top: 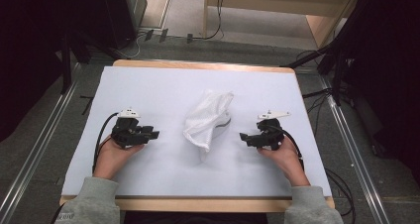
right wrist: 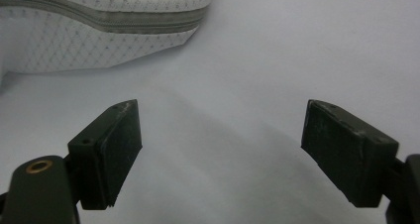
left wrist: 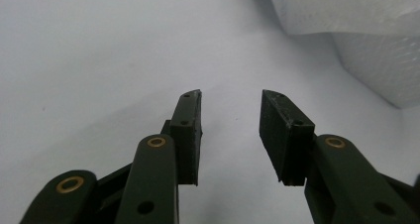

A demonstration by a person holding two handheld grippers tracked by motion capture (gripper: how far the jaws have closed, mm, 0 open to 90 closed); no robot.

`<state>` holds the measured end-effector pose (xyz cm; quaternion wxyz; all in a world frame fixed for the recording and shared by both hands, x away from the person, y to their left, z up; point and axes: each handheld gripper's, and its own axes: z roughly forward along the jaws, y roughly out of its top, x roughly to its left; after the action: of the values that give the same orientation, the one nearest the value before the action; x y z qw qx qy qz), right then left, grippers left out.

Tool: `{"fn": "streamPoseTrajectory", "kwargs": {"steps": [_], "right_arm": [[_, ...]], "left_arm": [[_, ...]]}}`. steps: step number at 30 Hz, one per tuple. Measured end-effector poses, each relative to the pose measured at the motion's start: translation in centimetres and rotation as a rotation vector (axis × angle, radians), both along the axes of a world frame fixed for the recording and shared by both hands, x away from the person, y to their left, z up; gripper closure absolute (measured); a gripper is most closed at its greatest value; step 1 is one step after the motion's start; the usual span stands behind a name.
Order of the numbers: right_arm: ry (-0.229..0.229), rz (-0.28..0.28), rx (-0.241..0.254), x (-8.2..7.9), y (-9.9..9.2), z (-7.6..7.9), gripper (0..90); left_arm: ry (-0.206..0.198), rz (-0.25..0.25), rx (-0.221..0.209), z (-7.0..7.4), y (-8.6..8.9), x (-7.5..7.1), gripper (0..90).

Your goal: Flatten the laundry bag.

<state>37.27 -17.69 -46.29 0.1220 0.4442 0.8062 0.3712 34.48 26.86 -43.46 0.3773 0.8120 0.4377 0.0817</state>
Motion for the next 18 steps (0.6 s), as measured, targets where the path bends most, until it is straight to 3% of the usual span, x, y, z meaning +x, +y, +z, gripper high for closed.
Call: {"fn": "streamPoseTrajectory", "kwargs": {"steps": [4, 7, 13, 18], "right_arm": [[0.019, 0.019, 0.007, -0.2, -0.1, 0.1, 16.7], [0.033, 0.012, 0.0, -0.3, 0.0, 0.1, 24.1], [0.019, 0.033, 0.022, -0.8, 0.4, 0.6, 37.1], [0.028, 0.016, 0.069, -1.0, -0.2, 0.9, 41.4]], "left_arm": [[-0.014, -0.028, -0.006, 0.2, -0.3, -0.1, 58.1], [0.029, -0.056, -0.024, 0.1, -0.5, 0.1, 55.4], [0.074, -0.088, -0.053, 0.0, -1.5, 0.7, 51.5], [0.06, -0.093, -0.025, 0.0, -2.2, 1.0, 45.2]]}}
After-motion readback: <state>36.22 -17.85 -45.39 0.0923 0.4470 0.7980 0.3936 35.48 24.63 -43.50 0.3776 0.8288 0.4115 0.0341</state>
